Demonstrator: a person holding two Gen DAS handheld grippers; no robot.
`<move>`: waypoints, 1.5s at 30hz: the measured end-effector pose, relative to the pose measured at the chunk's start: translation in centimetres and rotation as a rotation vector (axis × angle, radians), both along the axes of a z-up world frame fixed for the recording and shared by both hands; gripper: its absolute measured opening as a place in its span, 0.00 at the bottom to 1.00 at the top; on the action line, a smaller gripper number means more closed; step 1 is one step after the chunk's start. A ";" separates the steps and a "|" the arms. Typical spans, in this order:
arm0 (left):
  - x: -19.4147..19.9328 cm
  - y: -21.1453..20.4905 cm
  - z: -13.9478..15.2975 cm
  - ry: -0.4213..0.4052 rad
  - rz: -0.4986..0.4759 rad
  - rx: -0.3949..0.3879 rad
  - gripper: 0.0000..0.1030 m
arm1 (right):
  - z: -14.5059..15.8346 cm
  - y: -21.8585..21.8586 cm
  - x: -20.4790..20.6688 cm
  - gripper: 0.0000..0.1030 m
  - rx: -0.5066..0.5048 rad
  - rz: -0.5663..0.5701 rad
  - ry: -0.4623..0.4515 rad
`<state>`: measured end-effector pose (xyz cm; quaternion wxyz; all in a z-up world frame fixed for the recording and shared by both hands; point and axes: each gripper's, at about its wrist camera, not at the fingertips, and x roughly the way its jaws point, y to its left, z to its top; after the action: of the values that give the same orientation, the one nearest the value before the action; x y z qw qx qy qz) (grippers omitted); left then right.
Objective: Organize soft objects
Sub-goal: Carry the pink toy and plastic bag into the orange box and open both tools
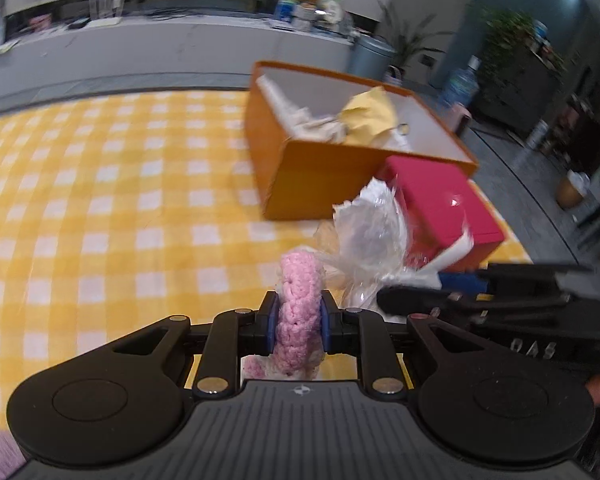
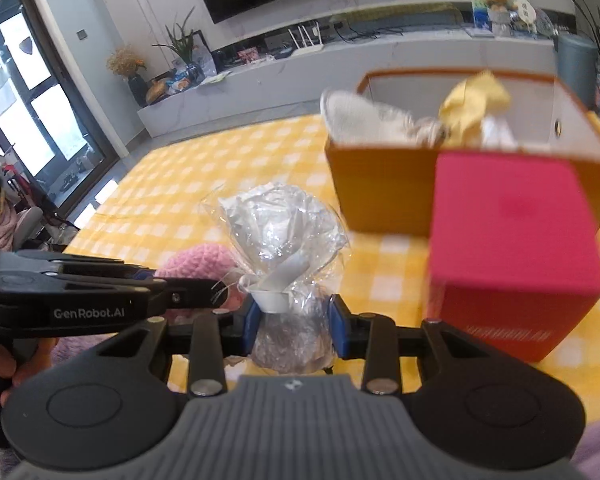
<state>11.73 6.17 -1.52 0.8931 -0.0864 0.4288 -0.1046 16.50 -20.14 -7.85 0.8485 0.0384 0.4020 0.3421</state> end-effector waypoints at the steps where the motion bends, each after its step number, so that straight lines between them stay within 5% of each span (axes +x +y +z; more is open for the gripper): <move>1: 0.4 -0.3 0.8 -0.004 -0.019 0.003 0.22 | 0.9 -0.5 0.2 0.35 -0.001 0.004 -0.008; 11: 7.3 -3.7 9.7 -0.148 -0.156 0.040 0.22 | 8.2 -5.1 6.7 0.35 -0.091 -0.006 -0.084; 15: 11.9 -5.4 10.6 -0.179 -0.169 0.062 0.22 | 9.6 -6.2 11.0 0.35 -0.168 -0.037 -0.116; 18: 15.3 -6.4 9.5 -0.173 -0.178 0.099 0.22 | 9.2 -7.0 14.7 0.35 -0.224 -0.053 -0.099; 31: 28.9 -7.9 1.5 0.093 -0.211 0.189 0.22 | 0.9 -6.7 29.6 0.35 -0.515 -0.057 0.053; 45: 32.2 -7.4 -0.5 0.158 -0.169 0.227 0.28 | -1.8 -3.3 31.7 0.40 -0.651 -0.003 0.075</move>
<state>43.97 -1.27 -2.00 0.8488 0.0436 0.5124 -0.1230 48.18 -23.47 -9.70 0.8013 -0.2219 0.5210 0.1928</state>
